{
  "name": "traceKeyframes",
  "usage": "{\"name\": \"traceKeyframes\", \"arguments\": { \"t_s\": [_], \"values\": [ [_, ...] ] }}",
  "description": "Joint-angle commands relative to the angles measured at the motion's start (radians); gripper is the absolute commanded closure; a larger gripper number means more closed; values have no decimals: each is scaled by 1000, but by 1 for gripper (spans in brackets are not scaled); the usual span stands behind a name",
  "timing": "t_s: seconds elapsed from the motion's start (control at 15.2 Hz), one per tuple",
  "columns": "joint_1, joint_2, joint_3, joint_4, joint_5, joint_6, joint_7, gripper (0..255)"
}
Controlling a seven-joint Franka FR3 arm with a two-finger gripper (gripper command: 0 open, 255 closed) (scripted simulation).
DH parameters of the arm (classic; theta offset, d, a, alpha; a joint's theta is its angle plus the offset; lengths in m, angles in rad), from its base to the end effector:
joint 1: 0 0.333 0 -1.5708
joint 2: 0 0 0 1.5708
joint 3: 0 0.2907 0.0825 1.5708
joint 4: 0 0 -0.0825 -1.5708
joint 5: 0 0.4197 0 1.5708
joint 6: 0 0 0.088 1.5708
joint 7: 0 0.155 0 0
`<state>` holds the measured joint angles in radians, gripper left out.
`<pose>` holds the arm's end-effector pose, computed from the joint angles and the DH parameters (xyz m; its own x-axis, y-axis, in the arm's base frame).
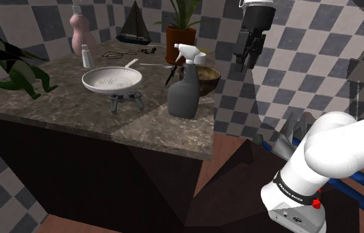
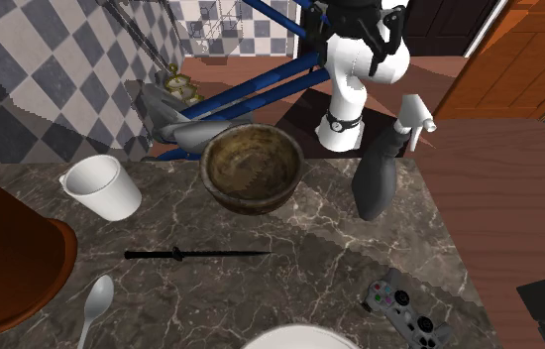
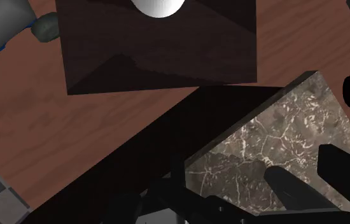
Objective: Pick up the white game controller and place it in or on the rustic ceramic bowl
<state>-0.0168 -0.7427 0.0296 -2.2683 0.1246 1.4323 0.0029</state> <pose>0.3528 0.0266 0.5425 0.9955 0.0174 -0.0929 0.0077 -0.9945 -0.1040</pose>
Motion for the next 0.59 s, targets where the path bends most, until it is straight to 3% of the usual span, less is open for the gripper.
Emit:
{"name": "traceKeyframes", "arguments": {
  "t_s": [0.0, 0.53],
  "values": [
    [0, 0, 0, 0, 0, 0, 0, 0],
    [39, 262, 93, 117, 16, 160, 27, 0]
  ]
}}
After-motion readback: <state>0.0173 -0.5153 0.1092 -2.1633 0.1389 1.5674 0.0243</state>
